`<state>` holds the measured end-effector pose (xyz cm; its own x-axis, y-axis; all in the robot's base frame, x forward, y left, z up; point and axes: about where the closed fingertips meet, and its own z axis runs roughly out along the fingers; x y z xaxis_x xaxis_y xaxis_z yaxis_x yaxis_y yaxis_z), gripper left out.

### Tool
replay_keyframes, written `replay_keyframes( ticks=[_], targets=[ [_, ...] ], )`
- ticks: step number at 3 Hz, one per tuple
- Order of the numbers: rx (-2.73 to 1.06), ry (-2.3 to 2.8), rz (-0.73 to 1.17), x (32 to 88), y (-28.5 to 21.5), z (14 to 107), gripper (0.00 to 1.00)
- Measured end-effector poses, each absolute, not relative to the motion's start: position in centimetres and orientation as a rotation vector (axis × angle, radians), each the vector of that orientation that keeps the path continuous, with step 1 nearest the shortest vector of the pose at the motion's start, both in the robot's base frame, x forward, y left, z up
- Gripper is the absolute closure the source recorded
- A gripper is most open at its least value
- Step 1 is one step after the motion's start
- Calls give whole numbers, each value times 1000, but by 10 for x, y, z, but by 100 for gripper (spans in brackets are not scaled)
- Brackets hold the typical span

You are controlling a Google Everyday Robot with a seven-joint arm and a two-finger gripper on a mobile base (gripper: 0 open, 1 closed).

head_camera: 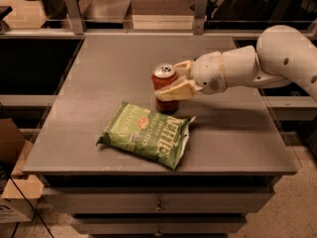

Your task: Move coke can near green jalapeno chip bag

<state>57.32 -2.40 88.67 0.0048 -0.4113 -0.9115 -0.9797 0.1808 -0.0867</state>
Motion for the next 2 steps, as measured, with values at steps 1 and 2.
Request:
replay_keyframes(
  ticks=[1,2],
  targets=[
    [-1373,1558,796,573,-24,887,13],
    [-1377,1556,800,573,-22,886,0]
  ],
)
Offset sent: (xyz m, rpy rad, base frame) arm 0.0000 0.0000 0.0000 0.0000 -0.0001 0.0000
